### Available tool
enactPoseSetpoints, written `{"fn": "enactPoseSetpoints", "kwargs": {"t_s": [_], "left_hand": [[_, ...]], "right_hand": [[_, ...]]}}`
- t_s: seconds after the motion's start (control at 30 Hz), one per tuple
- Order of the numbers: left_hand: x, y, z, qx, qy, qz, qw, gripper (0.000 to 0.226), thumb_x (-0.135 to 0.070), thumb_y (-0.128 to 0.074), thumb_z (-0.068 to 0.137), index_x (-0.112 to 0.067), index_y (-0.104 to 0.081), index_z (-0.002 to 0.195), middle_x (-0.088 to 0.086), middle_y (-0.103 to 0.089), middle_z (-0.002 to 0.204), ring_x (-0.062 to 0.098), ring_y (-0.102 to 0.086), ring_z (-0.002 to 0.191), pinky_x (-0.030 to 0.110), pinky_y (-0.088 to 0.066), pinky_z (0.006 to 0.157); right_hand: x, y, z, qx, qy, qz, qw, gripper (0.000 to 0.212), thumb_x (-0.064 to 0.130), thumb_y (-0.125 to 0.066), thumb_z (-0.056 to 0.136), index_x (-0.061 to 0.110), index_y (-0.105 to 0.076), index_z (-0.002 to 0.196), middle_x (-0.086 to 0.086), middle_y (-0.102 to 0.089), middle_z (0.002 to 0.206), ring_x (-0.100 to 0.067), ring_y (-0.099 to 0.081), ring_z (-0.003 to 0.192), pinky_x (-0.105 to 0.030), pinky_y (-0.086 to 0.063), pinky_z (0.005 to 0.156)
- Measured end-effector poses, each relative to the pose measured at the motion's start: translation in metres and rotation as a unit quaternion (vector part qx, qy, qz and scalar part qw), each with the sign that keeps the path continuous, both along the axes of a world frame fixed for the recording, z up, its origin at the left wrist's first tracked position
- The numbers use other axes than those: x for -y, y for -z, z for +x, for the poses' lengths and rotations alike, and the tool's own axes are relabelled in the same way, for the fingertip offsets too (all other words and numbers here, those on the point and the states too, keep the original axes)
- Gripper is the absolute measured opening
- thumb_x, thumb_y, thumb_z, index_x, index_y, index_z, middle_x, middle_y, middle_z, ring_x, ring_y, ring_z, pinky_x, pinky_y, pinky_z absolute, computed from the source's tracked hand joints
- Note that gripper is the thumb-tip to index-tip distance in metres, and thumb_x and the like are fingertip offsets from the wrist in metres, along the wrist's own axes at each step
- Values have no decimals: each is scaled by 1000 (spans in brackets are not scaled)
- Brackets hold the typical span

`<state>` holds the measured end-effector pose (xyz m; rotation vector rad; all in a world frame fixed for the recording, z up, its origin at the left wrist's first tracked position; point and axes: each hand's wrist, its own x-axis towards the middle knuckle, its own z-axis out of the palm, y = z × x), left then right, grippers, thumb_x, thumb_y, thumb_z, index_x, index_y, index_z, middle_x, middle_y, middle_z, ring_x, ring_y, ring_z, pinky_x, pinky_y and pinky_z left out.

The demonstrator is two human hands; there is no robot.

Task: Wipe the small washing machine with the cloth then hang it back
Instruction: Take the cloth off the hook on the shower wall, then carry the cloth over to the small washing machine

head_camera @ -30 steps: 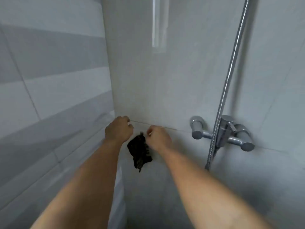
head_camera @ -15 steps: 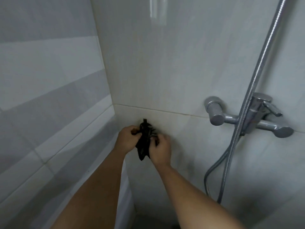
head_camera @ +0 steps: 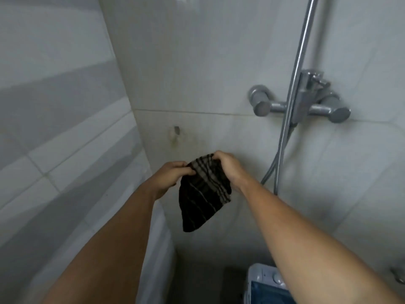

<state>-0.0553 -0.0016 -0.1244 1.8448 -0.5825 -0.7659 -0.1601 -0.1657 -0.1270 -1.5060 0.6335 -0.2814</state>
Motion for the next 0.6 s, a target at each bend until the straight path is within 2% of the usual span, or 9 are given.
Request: {"fn": "enactPoseSetpoints", "kwargs": {"t_s": [0.03, 0.17, 0.27, 0.3, 0.43, 0.5, 0.6], "left_hand": [[2, 24, -8, -22, 10, 7, 1000, 11, -25, -69, 87, -15, -73, 90, 5, -73, 107, 23, -63, 112, 37, -43, 94], [12, 144, -52, -158, 36, -11, 987, 39, -21, -68, 89, 5, -68, 117, 19, -71, 124, 35, -66, 118, 45, -47, 107], [13, 223, -94, -221, 89, 0, 971, 53, -26, -75, 83, 1, -64, 127, 16, -70, 128, 33, -66, 121, 47, -46, 109], [12, 243, -108, -226, 112, 17, 968, 52, -25, -75, 84, -2, -64, 130, 14, -71, 128, 32, -66, 121, 46, -47, 108], [-1, 294, -167, -218, 187, 114, 951, 45, -26, -74, 88, -12, -63, 130, 9, -73, 125, 27, -69, 116, 40, -51, 101], [-8, 313, -200, -234, 164, 118, 951, 35, -28, -68, 93, -15, -63, 125, 7, -73, 122, 25, -68, 112, 40, -51, 100], [-16, 328, -254, -281, 80, 83, 953, 34, -29, -54, 98, -8, -66, 122, 17, -76, 113, 34, -69, 109, 46, -52, 98]], "right_hand": [[5, 19, -11, -25, -15, 7, 1000, 19, 34, -58, 78, 16, -62, 74, -9, -60, 73, -24, -58, 71, -33, -41, 67], [28, 111, -61, -107, -73, 12, 992, 19, 28, -58, 88, 12, -67, 81, -10, -66, 81, -26, -62, 77, -34, -47, 70], [38, 170, -103, -160, -79, -20, 984, 30, 30, -63, 83, 6, -75, 95, -17, -76, 98, -36, -72, 94, -44, -56, 88], [39, 185, -120, -175, -78, -38, 981, 32, 30, -63, 83, 5, -76, 98, -18, -76, 100, -37, -72, 96, -46, -56, 90], [31, 219, -191, -184, -87, -119, 972, 29, 27, -63, 84, 3, -75, 95, -19, -76, 97, -31, -71, 86, -44, -58, 85], [19, 229, -225, -181, -88, -199, 959, 29, 27, -64, 83, 3, -75, 96, -16, -75, 96, -28, -71, 89, -41, -57, 87], [-15, 243, -271, -149, -66, -298, 941, 20, 20, -61, 90, 4, -72, 89, -8, -69, 86, -21, -63, 84, -31, -48, 78]]}}
